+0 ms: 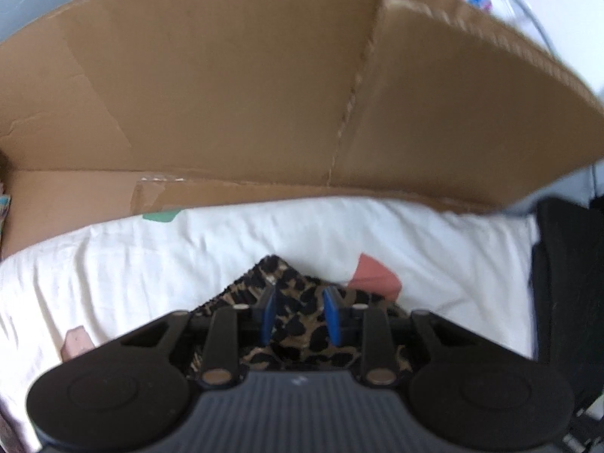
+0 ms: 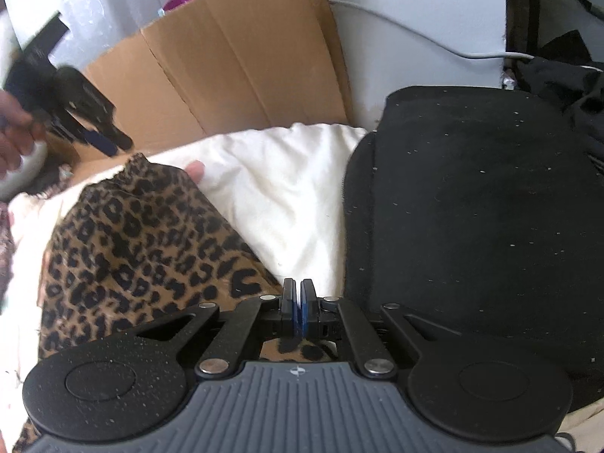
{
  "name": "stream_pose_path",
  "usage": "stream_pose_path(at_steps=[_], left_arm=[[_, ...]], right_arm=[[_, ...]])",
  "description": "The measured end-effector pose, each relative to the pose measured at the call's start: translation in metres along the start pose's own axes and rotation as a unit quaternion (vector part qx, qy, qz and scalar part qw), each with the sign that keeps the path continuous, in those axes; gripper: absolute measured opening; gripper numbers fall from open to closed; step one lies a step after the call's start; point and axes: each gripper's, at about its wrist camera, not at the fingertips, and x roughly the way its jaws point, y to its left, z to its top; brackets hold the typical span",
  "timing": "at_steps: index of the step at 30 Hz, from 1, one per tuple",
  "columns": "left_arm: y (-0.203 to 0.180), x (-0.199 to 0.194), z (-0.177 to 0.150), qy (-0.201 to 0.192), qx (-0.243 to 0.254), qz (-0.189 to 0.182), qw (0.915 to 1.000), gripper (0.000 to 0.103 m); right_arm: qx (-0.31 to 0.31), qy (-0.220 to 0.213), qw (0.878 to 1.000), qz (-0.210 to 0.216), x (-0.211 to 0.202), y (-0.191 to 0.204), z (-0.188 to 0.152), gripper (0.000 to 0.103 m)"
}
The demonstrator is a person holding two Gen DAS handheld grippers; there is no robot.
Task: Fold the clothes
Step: 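Close the right gripper on the skirt while the left gripper releases the waistband, then grip and lift the skirt waistband with the left gripper while the right gripper opens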
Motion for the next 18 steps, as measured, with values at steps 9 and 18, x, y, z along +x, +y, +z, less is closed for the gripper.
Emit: stream_pose_path(at_steps=[9, 18], left_arm=[[-0.005, 0.035, -0.009, 0.012, 0.051, 0.013, 0.9985, 0.029], [-0.009, 0.048, -0.005, 0.003, 0.083, 0.013, 0.9965, 0.031]], right_arm=[[-0.011, 0.015, 0.998, 0.059, 0.015, 0.035, 0.002, 0.004], [-0.033, 0.049, 0.996, 0.060, 0.051, 0.050, 0.000, 0.011]])
